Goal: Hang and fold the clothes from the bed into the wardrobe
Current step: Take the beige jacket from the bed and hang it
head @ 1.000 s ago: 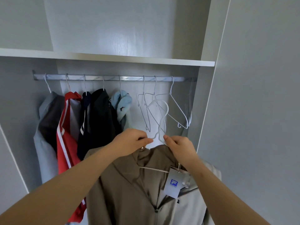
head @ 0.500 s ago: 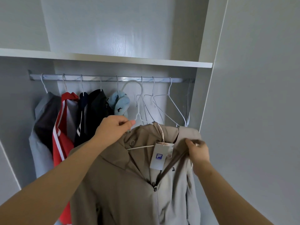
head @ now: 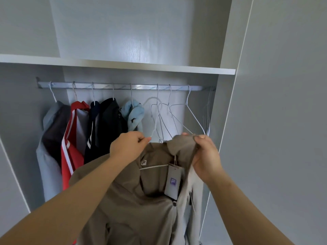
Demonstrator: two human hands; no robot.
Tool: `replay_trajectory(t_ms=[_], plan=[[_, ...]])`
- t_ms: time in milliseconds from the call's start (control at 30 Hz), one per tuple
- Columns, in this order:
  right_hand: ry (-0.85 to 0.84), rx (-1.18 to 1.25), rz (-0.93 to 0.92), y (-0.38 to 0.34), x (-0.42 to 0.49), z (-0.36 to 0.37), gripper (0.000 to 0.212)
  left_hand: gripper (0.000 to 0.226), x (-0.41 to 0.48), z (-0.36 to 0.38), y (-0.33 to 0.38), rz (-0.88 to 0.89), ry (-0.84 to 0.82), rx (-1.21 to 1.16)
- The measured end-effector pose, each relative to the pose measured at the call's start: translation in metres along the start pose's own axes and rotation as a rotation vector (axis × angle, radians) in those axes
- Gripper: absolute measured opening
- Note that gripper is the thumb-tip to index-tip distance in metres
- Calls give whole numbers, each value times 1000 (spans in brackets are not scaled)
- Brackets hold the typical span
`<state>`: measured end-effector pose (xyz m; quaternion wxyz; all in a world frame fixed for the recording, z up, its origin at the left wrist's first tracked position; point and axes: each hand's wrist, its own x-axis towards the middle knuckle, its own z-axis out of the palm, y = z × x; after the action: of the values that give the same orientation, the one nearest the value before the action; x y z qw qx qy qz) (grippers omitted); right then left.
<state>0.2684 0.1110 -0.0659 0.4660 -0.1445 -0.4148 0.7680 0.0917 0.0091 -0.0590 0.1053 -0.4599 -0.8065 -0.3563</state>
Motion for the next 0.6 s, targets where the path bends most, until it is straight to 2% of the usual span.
replay_trajectory(t_ms=[100, 233, 300, 367, 400, 433, 467, 500, 533, 600], plan=[[-85, -152, 170, 2, -4, -9, 14, 40, 5, -6, -5, -84, 44, -34], [4, -518, 342, 0, -11, -22, 11, 34, 12, -24, -12, -73, 101, -171], [150, -761, 158, 0, -9, -21, 18, 32, 14, -32, -11, -34, 46, -234], [312, -1120, -226, 0, -4, -18, 7, 29, 15, -37, -6, -13, -20, -294], [315, -1344, -338, -2, -2, -15, 8, 26, 16, -39, -2, -7, -46, -325], [239, -1533, -345, -4, 1, -12, 12, 23, 15, -41, 1, -4, -74, -359], [133, -1645, -268, -5, 4, -10, 9, 18, 15, -43, 5, -3, -116, -398], [23, -1644, -162, -7, 5, -7, 5, 11, 15, -44, 6, -11, -177, -432], [-78, -1555, -62, -7, 5, -7, 12, 4, 14, -46, 8, -31, -251, -462], [-184, -1249, 21, -5, 2, -10, 24, 13, 13, -51, 7, -92, -363, -527]])
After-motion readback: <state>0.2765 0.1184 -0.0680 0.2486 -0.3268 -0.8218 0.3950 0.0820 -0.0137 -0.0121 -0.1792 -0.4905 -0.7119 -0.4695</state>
